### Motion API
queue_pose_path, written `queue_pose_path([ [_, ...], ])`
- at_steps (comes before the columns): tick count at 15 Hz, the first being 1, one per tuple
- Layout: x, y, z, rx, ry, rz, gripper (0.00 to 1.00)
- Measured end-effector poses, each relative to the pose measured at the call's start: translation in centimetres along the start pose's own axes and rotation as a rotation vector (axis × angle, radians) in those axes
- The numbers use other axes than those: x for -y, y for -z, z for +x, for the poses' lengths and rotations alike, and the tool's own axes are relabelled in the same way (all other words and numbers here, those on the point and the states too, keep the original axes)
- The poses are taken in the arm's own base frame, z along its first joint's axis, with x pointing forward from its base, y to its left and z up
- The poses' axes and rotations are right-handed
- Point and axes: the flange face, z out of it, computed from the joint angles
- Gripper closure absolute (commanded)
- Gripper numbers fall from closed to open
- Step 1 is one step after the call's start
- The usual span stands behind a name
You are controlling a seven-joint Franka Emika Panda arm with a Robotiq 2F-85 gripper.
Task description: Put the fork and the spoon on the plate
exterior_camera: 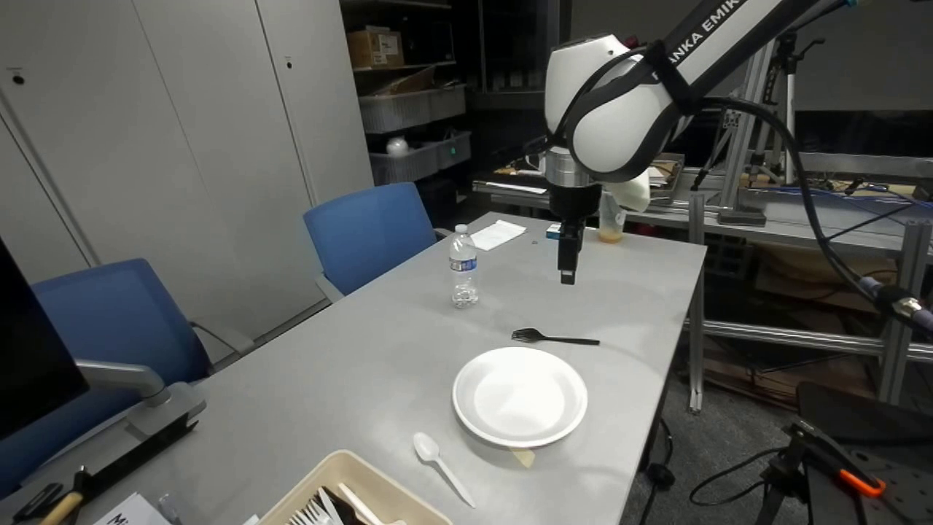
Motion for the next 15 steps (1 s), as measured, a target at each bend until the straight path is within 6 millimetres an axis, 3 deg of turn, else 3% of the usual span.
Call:
queue_pose_path([
  [9,0.4,-0.4,0.1,0.015,0.007,0.007,0.00],
  [15,1.3,-3.0,0.5,0.055,0.035,0.025,0.00],
])
